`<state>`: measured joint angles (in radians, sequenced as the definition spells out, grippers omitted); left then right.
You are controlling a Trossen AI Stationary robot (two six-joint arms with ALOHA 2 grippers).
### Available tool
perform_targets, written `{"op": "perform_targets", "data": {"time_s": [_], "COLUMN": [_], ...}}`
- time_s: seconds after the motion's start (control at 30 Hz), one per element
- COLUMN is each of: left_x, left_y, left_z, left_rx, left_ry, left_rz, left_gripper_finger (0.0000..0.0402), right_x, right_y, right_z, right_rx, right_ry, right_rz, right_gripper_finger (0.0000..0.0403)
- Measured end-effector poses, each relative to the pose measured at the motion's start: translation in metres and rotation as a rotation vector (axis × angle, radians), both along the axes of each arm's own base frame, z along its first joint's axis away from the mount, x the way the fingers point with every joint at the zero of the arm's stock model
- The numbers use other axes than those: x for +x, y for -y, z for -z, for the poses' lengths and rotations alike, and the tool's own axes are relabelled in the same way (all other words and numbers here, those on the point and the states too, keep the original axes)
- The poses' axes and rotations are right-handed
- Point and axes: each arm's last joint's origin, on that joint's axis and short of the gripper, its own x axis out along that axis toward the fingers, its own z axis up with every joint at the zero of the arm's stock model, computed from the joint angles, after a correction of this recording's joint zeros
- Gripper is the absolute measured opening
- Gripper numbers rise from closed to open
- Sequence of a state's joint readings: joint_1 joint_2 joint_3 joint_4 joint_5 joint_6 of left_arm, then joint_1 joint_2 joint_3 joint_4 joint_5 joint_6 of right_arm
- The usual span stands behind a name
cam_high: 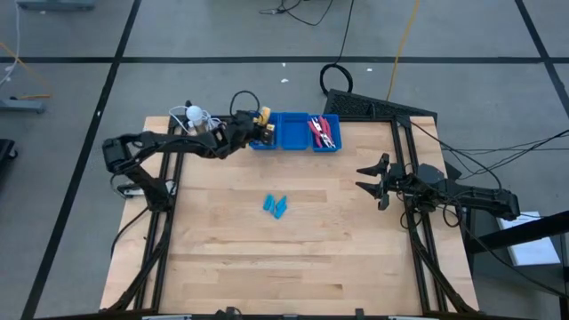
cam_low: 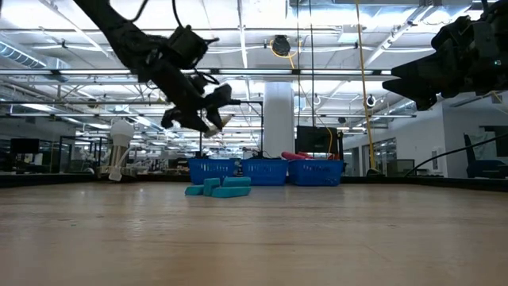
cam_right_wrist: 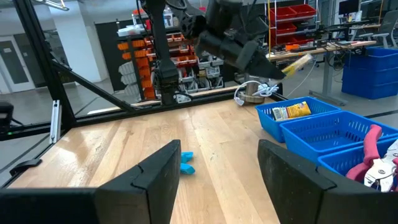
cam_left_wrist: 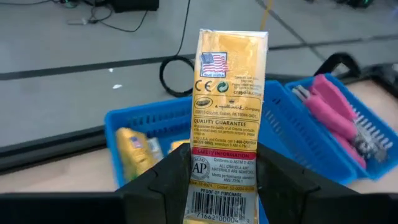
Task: Pick & Place School Supplies
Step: Put the crayon box into the left blue bin, then put the blue eraser into the middle blue bin
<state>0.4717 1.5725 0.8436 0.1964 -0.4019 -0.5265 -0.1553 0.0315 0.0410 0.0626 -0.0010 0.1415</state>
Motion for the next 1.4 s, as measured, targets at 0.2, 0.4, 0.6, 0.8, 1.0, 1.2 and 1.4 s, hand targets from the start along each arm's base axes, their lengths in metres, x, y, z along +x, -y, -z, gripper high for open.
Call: {"op": "perform_targets", "data": {"time_s": [0.2, 0.4, 0.6, 0.8, 1.0, 1.2, 1.4], "left_x": [0.015, 0.015, 0.013, 0.013, 0.013, 0.013, 0.013], "left_y": [-0.008, -0.015, -0.017, -0.017, -0.017, -0.017, -0.016], "left_z": [0.032, 0.045, 0.046, 0.046, 0.046, 0.046, 0.043], "left_rx": [-0.023, -0.042, -0.045, -0.047, -0.047, -0.040, -0.042], "left_ry": [0.020, -0.010, -0.015, -0.025, -0.024, -0.034, -0.036], "left_rz": [-0.010, -0.031, -0.038, -0.037, -0.037, -0.030, 0.044], "left_gripper_finger": [0.0166, 0.0166, 0.0166, 0.0191, 0.0232, 0.0257, 0.0264], "right_x": [0.000, 0.000, 0.000, 0.000, 0.000, 0.000, 0.000], "right_y": [0.000, 0.000, 0.000, 0.000, 0.000, 0.000, 0.000], "right_z": [0.000, 0.000, 0.000, 0.000, 0.000, 0.000, 0.000], "right_rx": [0.000, 0.000, 0.000, 0.000, 0.000, 0.000, 0.000], "right_ry": [0.000, 0.000, 0.000, 0.000, 0.000, 0.000, 0.000], "right_rz": [0.000, 0.000, 0.000, 0.000, 0.000, 0.000, 0.000], "right_gripper_finger": [0.0208, 0.0208, 0.0208, 0.0206, 0.0204, 0.0207, 0.0208]}}
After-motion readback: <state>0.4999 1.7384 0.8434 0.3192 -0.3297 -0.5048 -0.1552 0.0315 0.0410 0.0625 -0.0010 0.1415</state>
